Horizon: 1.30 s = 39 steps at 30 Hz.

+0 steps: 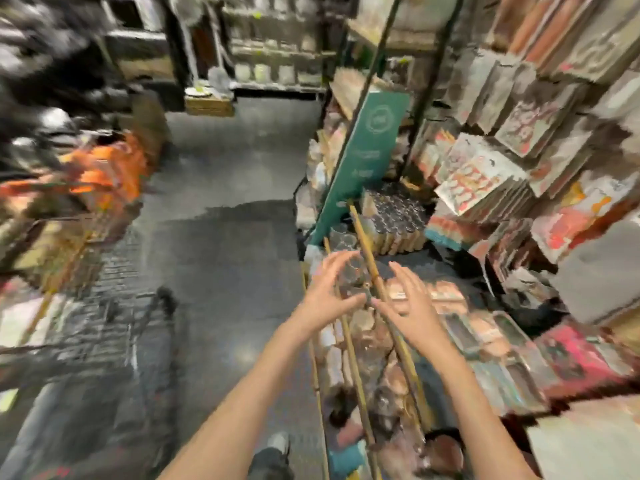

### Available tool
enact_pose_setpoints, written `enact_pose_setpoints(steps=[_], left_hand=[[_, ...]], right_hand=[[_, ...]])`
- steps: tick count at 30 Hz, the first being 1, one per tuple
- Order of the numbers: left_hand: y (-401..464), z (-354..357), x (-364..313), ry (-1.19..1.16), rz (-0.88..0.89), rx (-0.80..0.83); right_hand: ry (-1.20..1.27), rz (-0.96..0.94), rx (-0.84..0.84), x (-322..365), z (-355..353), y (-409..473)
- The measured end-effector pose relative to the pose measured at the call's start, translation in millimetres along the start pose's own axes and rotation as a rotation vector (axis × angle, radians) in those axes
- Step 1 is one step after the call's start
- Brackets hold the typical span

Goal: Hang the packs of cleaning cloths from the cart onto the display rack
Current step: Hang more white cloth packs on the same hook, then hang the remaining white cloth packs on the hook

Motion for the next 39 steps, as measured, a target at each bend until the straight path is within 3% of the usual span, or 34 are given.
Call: enact_pose_setpoints(steps=[6, 14, 23, 32, 39], left_hand=[[-67.5, -140.6, 29.4, 0.205, -0.072, -0.393], [-157.9, -270.3, 57.0, 0.260, -0.290, -0.880], [-183.9, -429.6, 124.7, 0.233, -0.440, -1.444], [-200.7, -547.9, 200.7, 0.158, -0.632, -1.507], [-219.4, -587.0, 254.4, -0.086, -0.670, -1.771]], right_hand=[[0.098, -0.320, 0.156, 112.2, 78.9, 43.2], [0.142, -0.665, 0.416, 249.0, 188.5, 72.9], [0.223, -0.760, 0.650, 377.5, 302.1, 123.3], [0.279, -0.849, 0.741, 509.7, 388.4, 209.3], [0.103, -0.979, 0.882, 582.0, 482.7, 249.9]])
Point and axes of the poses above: each hand's wrist, its own y-axis towards the middle knuckle, its own z-axis out of the palm, x = y × z, the point moved 2 cm from there along y, towards the middle knuckle, and after that the axes turned 11 degrees about -y, right-handed, at the moved point
